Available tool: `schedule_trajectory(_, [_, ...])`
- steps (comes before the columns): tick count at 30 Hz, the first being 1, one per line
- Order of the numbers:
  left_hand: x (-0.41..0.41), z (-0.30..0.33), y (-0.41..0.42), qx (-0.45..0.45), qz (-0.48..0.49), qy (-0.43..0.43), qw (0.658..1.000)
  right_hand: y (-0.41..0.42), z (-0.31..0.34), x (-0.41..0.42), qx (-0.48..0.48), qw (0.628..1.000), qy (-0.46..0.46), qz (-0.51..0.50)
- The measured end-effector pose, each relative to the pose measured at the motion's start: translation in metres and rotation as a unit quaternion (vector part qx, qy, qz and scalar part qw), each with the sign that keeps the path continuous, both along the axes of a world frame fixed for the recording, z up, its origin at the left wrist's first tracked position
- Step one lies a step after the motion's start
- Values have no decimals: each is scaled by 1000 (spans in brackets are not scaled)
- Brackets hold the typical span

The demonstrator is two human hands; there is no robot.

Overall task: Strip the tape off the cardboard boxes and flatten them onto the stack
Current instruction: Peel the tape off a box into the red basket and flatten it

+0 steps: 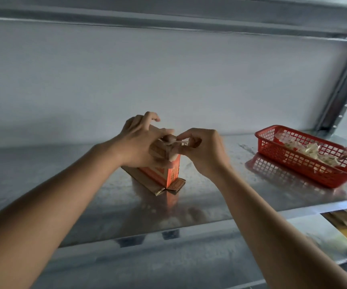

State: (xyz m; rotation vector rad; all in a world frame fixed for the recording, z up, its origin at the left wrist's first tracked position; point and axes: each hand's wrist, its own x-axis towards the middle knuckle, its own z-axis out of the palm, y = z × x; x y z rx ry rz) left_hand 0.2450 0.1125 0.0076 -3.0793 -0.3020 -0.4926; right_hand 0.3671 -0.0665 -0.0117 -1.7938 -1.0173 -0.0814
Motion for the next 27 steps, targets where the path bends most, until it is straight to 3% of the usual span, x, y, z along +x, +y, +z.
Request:
schedule_trajectory(4, [4,-17,16,12,-103,-48,993,1,-4,3,59,997,37,-20])
schedule_trajectory(7, [12,-22,9,17,-65,-80,995,0,-6,6,54,997,-8,-45])
schedule_trajectory(12, [30,-12,-15,40,18,-19,999,-10,-5,13,50,990,-86,-98])
schedule_trajectory(18, [38,-14,-18,26,47,-34,998,-15,-12,6,81,980,-133,-126])
schedule_trajectory(25, [42,-18,-17,31,48,-46,997,-35,-22,5,75,990,-57,-109])
schedule_trajectory(27, [42,-17,-16,24,42,-46,998,-37,-23,4,83,991,1,-109])
